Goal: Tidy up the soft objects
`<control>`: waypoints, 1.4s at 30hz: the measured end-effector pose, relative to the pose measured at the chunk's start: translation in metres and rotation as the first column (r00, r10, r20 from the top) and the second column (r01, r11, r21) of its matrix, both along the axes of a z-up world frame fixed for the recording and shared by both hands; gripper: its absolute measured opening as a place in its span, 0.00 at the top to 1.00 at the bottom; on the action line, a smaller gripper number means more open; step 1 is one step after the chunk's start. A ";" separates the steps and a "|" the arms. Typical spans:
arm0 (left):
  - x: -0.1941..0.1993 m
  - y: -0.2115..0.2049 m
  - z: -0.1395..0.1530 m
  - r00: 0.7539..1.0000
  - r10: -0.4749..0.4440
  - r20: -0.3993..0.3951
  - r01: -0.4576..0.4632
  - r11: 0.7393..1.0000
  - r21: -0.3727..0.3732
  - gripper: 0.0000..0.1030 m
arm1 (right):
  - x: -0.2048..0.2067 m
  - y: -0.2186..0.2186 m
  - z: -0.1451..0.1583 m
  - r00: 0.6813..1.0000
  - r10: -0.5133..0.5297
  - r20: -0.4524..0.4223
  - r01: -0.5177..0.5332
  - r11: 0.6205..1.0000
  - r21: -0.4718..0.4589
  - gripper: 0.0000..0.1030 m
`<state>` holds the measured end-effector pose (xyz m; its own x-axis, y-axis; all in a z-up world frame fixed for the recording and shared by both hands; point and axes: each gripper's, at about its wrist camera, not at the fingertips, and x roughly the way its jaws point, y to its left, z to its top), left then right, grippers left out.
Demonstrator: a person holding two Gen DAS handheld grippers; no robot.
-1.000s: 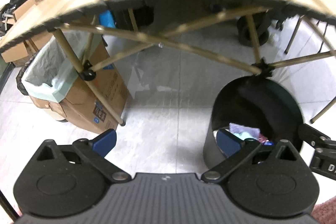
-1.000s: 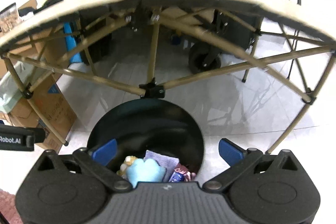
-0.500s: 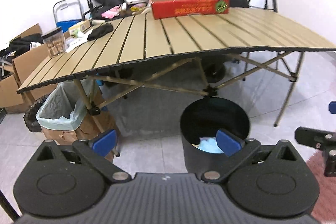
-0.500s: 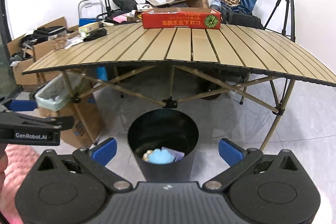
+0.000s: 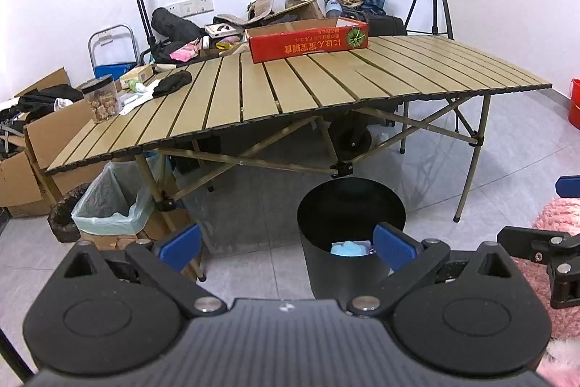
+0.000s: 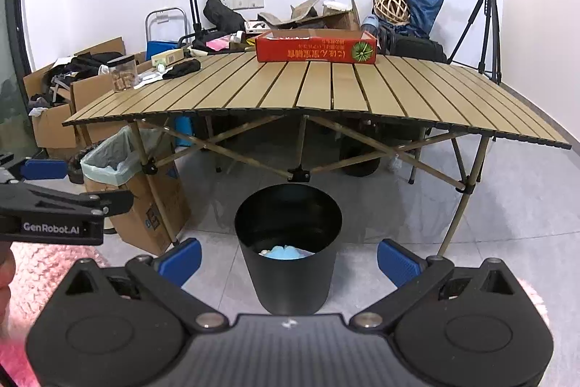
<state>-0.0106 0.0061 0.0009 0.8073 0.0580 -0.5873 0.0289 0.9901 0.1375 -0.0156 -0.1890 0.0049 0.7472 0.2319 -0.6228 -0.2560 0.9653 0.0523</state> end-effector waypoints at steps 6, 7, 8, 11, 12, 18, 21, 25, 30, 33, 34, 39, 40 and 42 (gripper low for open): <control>-0.004 -0.002 0.003 1.000 -0.008 0.016 0.008 1.000 0.003 0.00 | -0.001 -0.001 0.003 1.000 -0.002 0.010 0.002 1.000 0.003 0.00; -0.004 -0.002 0.003 1.000 -0.008 0.017 0.008 1.000 0.004 0.00 | -0.001 -0.002 0.002 1.000 -0.002 0.011 0.002 1.000 0.003 0.00; -0.005 -0.002 0.003 1.000 -0.008 0.019 0.008 1.000 0.005 0.00 | -0.002 -0.002 0.002 1.000 -0.002 0.012 0.002 1.000 0.003 0.00; -0.006 -0.002 0.003 1.000 -0.008 0.023 0.008 1.000 0.007 0.00 | -0.002 -0.002 0.003 1.000 -0.002 0.012 0.002 1.000 0.003 0.00; -0.006 -0.001 0.003 1.000 -0.008 0.023 0.008 1.000 0.007 0.00 | -0.002 -0.002 0.003 1.000 -0.002 0.013 0.002 1.000 0.003 0.00; -0.006 -0.001 0.004 1.000 -0.007 0.018 0.007 1.000 0.004 0.00 | -0.003 -0.002 0.004 1.000 -0.001 0.016 0.001 1.000 0.001 0.00; -0.006 -0.001 0.004 1.000 -0.008 0.019 0.008 1.000 0.005 0.00 | -0.003 -0.001 0.005 1.000 -0.002 0.020 0.002 1.000 0.000 0.00; -0.006 -0.001 0.004 1.000 -0.007 0.019 0.007 1.000 0.004 0.00 | -0.003 -0.001 0.005 1.000 -0.002 0.020 0.002 1.000 0.000 0.00; -0.006 -0.001 0.004 1.000 -0.008 0.020 0.008 1.000 0.005 0.00 | -0.003 -0.001 0.005 1.000 -0.003 0.020 0.003 1.000 0.000 0.00; -0.006 -0.001 0.005 1.000 -0.009 0.023 0.009 1.000 0.006 0.00 | -0.003 -0.002 0.006 1.000 -0.003 0.021 0.003 1.000 0.001 0.00; -0.006 -0.001 0.006 1.000 -0.010 0.023 0.009 1.000 0.006 0.00 | -0.003 -0.002 0.005 1.000 -0.002 0.020 0.002 1.000 0.001 0.00; -0.005 -0.001 0.006 1.000 -0.010 0.024 0.010 1.000 0.007 0.00 | -0.003 -0.003 0.008 1.000 -0.005 0.020 0.005 1.000 0.003 0.00; -0.005 -0.001 0.007 1.000 -0.010 0.024 0.010 1.000 0.008 0.00 | -0.003 -0.003 0.009 1.000 -0.006 0.020 0.006 1.000 0.003 0.00; -0.005 -0.002 0.007 1.000 -0.012 0.024 0.012 1.000 0.008 0.00 | -0.002 -0.004 0.010 1.000 -0.006 0.021 0.006 1.000 0.003 0.00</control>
<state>-0.0154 0.0045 0.0077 0.8219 0.0525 -0.5673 0.0376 0.9886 0.1460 -0.0181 -0.1925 0.0147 0.7617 0.2292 -0.6060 -0.2515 0.9666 0.0495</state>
